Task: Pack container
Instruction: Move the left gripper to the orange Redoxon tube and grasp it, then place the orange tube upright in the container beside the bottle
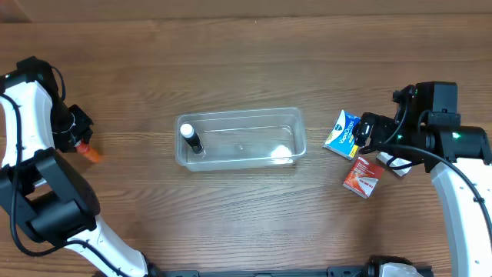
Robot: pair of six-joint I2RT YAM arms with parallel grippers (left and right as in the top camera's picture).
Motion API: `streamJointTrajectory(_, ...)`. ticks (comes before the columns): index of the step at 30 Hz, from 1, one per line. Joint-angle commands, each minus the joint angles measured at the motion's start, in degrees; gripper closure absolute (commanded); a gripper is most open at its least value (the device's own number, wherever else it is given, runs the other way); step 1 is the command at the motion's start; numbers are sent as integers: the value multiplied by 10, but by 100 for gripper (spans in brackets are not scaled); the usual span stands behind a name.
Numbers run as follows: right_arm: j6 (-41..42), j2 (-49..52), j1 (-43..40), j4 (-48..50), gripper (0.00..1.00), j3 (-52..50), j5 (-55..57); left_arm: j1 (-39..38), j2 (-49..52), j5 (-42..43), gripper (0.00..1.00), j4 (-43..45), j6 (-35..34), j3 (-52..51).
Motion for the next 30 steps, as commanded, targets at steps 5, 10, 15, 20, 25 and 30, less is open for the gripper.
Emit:
streamJointTrajectory(5, 3, -1, -3, 3, 0, 18, -3, 2, 0, -4, 96, -23, 2, -2)
streamJointTrajectory(10, 3, -1, -3, 3, 0, 18, -3, -16, -65, 50, 96, -23, 9, -1)
streamJointTrajectory(15, 3, -1, -3, 3, 0, 18, -3, -76, -195, 102, 96, -33, 30, -1)
streamJointTrajectory(20, 3, -1, -3, 7, 0, 18, -3, -225, -303, 98, 96, -57, 30, -1)
streamJointTrajectory(25, 3, -1, -3, 7, 0, 18, -3, -345, -304, 95, 96, -73, 25, -10)
streamJointTrajectory(30, 3, -1, -3, 7, 0, 18, -3, -385, -282, 89, 96, -61, -1, -73)
